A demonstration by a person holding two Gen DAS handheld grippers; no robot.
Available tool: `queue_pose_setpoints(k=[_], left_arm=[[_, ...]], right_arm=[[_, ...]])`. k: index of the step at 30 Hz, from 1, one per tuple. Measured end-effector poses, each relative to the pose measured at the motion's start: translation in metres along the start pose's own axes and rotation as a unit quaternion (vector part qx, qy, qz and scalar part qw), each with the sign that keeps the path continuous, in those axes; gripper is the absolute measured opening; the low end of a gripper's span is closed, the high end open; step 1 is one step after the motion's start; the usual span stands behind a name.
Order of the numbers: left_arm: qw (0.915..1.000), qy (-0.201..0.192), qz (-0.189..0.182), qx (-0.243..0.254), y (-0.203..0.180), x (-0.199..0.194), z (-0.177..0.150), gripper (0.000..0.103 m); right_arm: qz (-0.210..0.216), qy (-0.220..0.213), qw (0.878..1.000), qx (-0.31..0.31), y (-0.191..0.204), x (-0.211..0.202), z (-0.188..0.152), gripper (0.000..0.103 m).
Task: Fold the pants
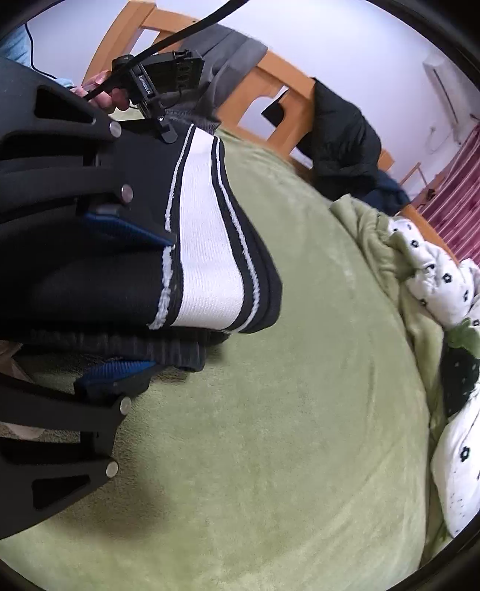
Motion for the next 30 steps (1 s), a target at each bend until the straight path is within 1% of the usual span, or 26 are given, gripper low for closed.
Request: queue_pose_setpoints(k=[1,2,3,5,8,10,11,12,13,14,15,16,17,18,19,20,22,23,24,25,27,28,29,30], left_arm=[[1.0000,-0.003,-0.001,0.001,-0.002,0.000,0.004,0.014],[0.9999,-0.006,-0.013,-0.004,-0.002,-0.001,0.012,0.014],[0.9997,-0.009,-0.023,-0.009,-0.001,-0.001,0.018,0.014],[0.9993,-0.017,-0.030,-0.013,0.001,0.001,0.032,0.014],[0.9997,-0.021,-0.010,0.008,0.001,0.009,0.047,0.014],[0.9998,-0.014,0.011,0.013,0.010,0.020,0.050,0.014],[0.9998,-0.005,0.020,0.004,0.019,0.025,0.047,0.016],[0.9997,0.005,0.025,-0.007,0.026,0.030,0.045,0.020],[0.9994,0.013,0.028,-0.015,0.032,0.033,0.041,0.025],[0.9991,0.015,0.036,-0.018,0.035,0.032,0.037,0.039],[0.9985,0.021,0.049,-0.016,0.036,0.029,0.034,0.048],[0.9978,0.030,0.058,-0.013,0.035,0.027,0.032,0.049],[0.9967,0.035,0.073,-0.007,0.032,0.022,0.030,0.049],[0.9958,0.029,0.087,0.003,0.027,0.015,0.030,0.047],[0.9948,0.014,0.099,0.020,0.019,0.006,0.033,0.047],[0.9940,0.006,0.104,0.034,0.011,0.002,0.036,0.047],[0.9924,0.001,0.108,0.058,-0.008,0.004,0.049,0.047],[0.9922,-0.001,0.104,0.069,-0.017,0.009,0.055,0.048],[0.9913,0.000,0.102,0.083,-0.025,0.019,0.060,0.048],[0.9898,0.005,0.107,0.094,-0.028,0.028,0.062,0.048],[0.9835,0.026,0.142,0.109,-0.021,0.055,0.065,0.047],[0.9825,0.040,0.152,0.100,-0.013,0.065,0.064,0.047],[0.9831,0.056,0.155,0.079,-0.003,0.074,0.062,0.048],[0.9840,0.051,0.152,0.077,-0.003,0.072,0.062,0.048]], right_arm=[[0.006,-0.017,1.000,0.005,0.001,-0.006,0.004,0.043],[0.010,-0.023,1.000,0.008,0.001,-0.010,0.009,0.036],[0.016,-0.028,0.999,0.006,0.003,-0.013,0.015,0.033],[0.006,-0.031,1.000,0.000,0.005,-0.010,0.026,0.031],[0.001,-0.047,0.999,-0.002,0.006,-0.004,0.040,0.030],[-0.017,-0.051,0.999,-0.009,0.007,0.009,0.048,0.029],[-0.026,-0.047,0.998,-0.012,0.006,0.016,0.049,0.029],[-0.037,-0.040,0.998,-0.018,0.005,0.023,0.049,0.032],[-0.038,-0.034,0.998,-0.020,0.004,0.026,0.047,0.033],[-0.038,-0.030,0.999,-0.023,0.003,0.024,0.045,0.035],[-0.047,-0.023,0.998,-0.034,0.004,0.021,0.044,0.038],[-0.075,-0.026,0.995,-0.058,0.007,0.013,0.044,0.042],[-0.096,-0.040,0.992,-0.074,0.011,0.003,0.045,0.046],[-0.118,-0.064,0.987,-0.089,0.017,-0.009,0.046,0.046],[-0.131,-0.094,0.982,-0.098,0.024,-0.021,0.048,0.046],[-0.132,-0.111,0.980,-0.102,0.030,-0.027,0.049,0.046],[-0.107,-0.133,0.979,-0.114,0.051,-0.032,0.052,0.046],[-0.102,-0.134,0.979,-0.119,0.057,-0.029,0.053,0.046],[-0.111,-0.130,0.977,-0.131,0.064,-0.018,0.053,0.046],[-0.135,-0.118,0.973,-0.144,0.067,-0.001,0.053,0.046],[-0.178,-0.079,0.968,-0.159,0.061,0.036,0.049,0.043],[-0.184,-0.078,0.966,-0.164,0.058,0.042,0.048,0.043],[-0.178,-0.080,0.967,-0.165,0.058,0.040,0.049,0.043],[-0.172,-0.074,0.969,-0.159,0.057,0.034,0.051,0.041]])
Point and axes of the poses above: each gripper's, at about its wrist camera, not at the fingertips, and x roughly the way its jaws point, y to its left, z to its top, the point moved 4 cm from there along x, roughly the way its jaws point, and after that the axes turned 14 degrees about -z, right-handed, at the moved point
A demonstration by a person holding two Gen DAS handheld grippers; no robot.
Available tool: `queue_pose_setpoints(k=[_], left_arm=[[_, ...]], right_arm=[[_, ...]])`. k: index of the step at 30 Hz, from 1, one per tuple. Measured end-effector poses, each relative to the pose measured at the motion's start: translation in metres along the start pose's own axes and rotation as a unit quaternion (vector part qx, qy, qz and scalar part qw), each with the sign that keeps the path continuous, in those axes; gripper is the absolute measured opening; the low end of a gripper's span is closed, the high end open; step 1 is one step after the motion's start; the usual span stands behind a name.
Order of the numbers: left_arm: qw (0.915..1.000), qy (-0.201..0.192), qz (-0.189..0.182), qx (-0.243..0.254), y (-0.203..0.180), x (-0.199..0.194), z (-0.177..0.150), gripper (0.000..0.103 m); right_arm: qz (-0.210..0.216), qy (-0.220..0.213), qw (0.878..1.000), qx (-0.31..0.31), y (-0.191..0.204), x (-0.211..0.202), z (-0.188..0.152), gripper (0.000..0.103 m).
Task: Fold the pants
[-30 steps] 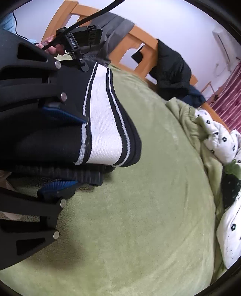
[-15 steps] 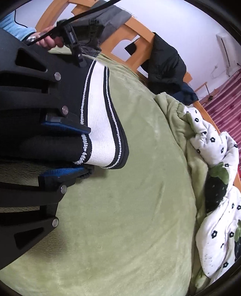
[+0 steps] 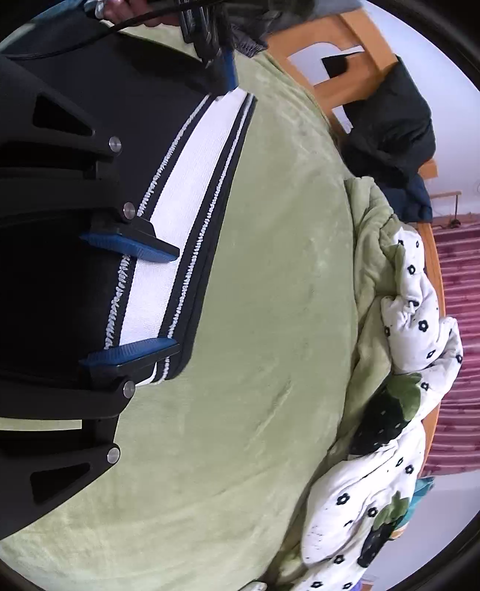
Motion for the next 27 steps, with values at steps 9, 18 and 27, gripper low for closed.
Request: queue_pose_setpoints(k=[9,18,27], left_arm=[[0.9984,0.049,-0.016,0.024,-0.028,-0.051,-0.086,0.048],[0.9992,-0.027,0.021,0.021,-0.044,-0.113,-0.183,0.052],[0.9984,-0.034,0.044,-0.008,-0.039,-0.120,-0.200,0.056]], right_arm=[[-0.004,-0.008,1.000,0.019,-0.005,-0.075,-0.076,0.038],[-0.047,-0.046,0.998,0.027,-0.003,-0.122,-0.152,0.039],[-0.008,0.018,0.996,0.089,-0.017,-0.120,-0.184,0.046]])
Point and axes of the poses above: each gripper's, at about its wrist camera, not at the fingertips, and x roughly the way its jaws point, y to its left, z to its top, the point moved 4 cm from there along x, roughly the way its jaws point, and after that the axes turned 14 degrees about -z, right-handed, at the moved point
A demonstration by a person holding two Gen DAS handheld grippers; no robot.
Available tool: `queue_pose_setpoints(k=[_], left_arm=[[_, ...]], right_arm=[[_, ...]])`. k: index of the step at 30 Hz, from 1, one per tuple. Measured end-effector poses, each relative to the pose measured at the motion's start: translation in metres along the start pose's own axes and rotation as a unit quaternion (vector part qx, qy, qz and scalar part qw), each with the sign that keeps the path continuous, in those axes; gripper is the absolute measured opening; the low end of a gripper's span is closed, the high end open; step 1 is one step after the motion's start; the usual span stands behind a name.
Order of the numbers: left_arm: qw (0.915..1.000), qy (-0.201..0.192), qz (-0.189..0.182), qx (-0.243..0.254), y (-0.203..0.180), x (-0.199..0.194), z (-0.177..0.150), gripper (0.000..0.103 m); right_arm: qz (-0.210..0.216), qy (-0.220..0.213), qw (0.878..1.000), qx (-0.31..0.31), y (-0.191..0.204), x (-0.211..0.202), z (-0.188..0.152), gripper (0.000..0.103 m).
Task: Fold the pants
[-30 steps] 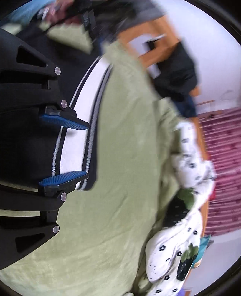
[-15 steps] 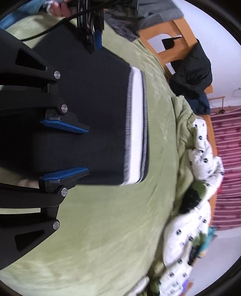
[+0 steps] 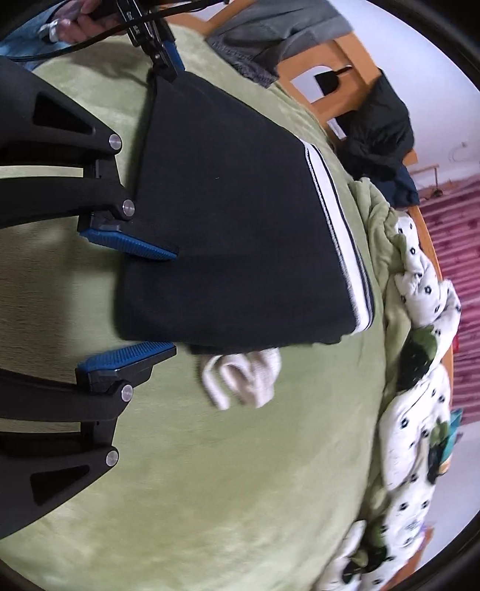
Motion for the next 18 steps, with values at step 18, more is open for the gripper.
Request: queue_pose_setpoints(k=[18], left_arm=[[0.9936,0.057,0.002,-0.098,0.010,-0.003,-0.020,0.060]], right_arm=[[-0.060,0.003,0.998,-0.026,0.009,-0.034,0.002,0.046]])
Point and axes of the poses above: each gripper's, at about its wrist camera, not at the fingertips, and x roughly the way its jaws point, y to its left, z to its top, the point moved 4 cm from there along x, roughly the way its jaws point, and after that the axes turned 14 degrees about -z, right-handed, at the moved point
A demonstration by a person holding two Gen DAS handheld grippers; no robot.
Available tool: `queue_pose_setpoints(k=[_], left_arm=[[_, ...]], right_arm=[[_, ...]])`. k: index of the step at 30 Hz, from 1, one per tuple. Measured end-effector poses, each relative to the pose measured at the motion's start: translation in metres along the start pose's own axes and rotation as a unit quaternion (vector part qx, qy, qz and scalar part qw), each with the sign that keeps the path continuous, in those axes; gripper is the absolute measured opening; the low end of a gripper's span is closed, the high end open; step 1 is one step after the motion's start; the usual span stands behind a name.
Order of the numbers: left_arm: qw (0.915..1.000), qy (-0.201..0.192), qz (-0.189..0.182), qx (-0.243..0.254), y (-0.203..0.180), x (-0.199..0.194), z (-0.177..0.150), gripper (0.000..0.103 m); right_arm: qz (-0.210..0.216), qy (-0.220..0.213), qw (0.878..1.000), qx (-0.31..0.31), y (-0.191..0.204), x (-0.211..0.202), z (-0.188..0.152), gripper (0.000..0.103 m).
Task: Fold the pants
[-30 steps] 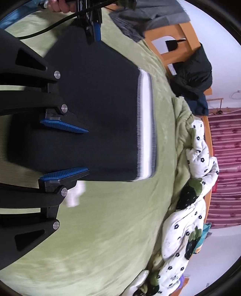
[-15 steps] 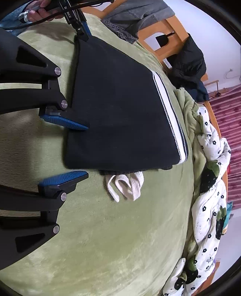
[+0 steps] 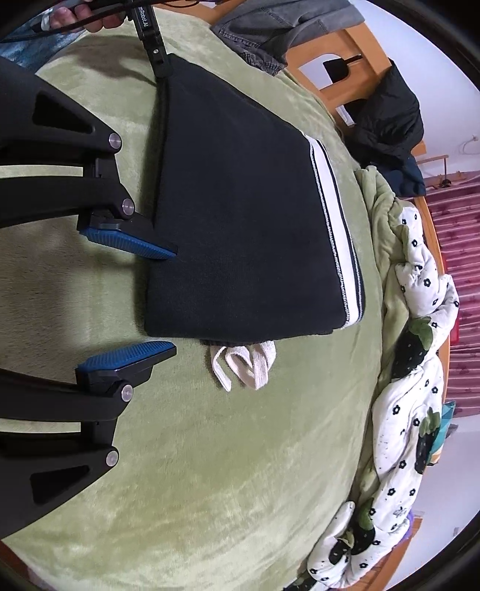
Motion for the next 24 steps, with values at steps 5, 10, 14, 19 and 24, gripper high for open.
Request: queue_pose_setpoints(k=[5,10,14,19,24], left_arm=[[0.9973,-0.012,0.050,0.052,-0.023,-0.022,-0.012,0.059],[0.9924,-0.062,0.058,0.089,-0.064,-0.072,-0.014,0.061],[0.9876,-0.099,0.073,0.098,-0.091,-0.113,-0.021,0.073],[0.9856,-0.111,0.065,0.110,-0.105,-0.139,-0.035,0.078],[0.9904,-0.097,0.036,0.091,-0.109,-0.148,-0.047,0.078]], right_arm=[[-0.029,0.002,1.000,-0.008,-0.009,-0.020,-0.006,0.046],[-0.037,-0.033,0.999,-0.002,-0.015,-0.070,-0.004,0.046],[-0.035,-0.047,0.998,0.001,-0.016,-0.106,-0.008,0.046],[-0.043,-0.051,0.998,0.005,-0.019,-0.139,-0.014,0.065],[-0.045,-0.082,0.996,-0.003,-0.021,-0.169,-0.023,0.096]])
Point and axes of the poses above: each gripper's, at about its wrist camera, not at the fingertips, and x roughly the way its jaws point, y to its left, z to its top, the point moved 4 cm from there along x, roughly the way its jaws point, and after that the axes turned 14 degrees about -z, right-handed, at the moved point
